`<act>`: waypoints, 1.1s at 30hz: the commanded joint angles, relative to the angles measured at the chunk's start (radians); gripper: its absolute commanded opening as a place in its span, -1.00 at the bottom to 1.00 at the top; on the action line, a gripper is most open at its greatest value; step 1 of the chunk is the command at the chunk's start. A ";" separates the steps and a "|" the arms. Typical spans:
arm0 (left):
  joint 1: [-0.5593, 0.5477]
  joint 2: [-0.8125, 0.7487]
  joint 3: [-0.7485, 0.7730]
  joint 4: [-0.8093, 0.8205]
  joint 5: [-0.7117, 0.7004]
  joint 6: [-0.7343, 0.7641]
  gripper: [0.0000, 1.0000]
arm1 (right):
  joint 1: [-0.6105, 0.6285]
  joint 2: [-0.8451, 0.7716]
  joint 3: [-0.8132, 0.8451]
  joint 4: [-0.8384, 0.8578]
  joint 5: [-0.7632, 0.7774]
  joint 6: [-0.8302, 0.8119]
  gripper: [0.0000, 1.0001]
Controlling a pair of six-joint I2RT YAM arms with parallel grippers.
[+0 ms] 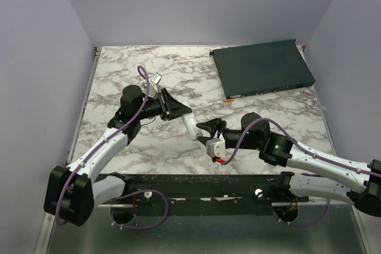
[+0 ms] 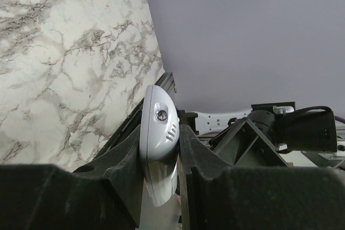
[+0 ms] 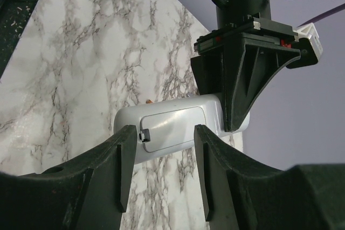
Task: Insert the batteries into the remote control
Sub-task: Remove the battery cover from the remote control.
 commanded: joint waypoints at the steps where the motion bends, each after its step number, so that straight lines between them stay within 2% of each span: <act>1: -0.010 -0.003 0.026 0.026 0.017 0.011 -1.00 | -0.001 0.008 -0.005 0.013 0.031 -0.018 0.07; 33: -0.019 0.020 0.031 0.030 0.020 0.017 -1.00 | -0.001 -0.002 -0.027 0.068 0.087 -0.042 0.08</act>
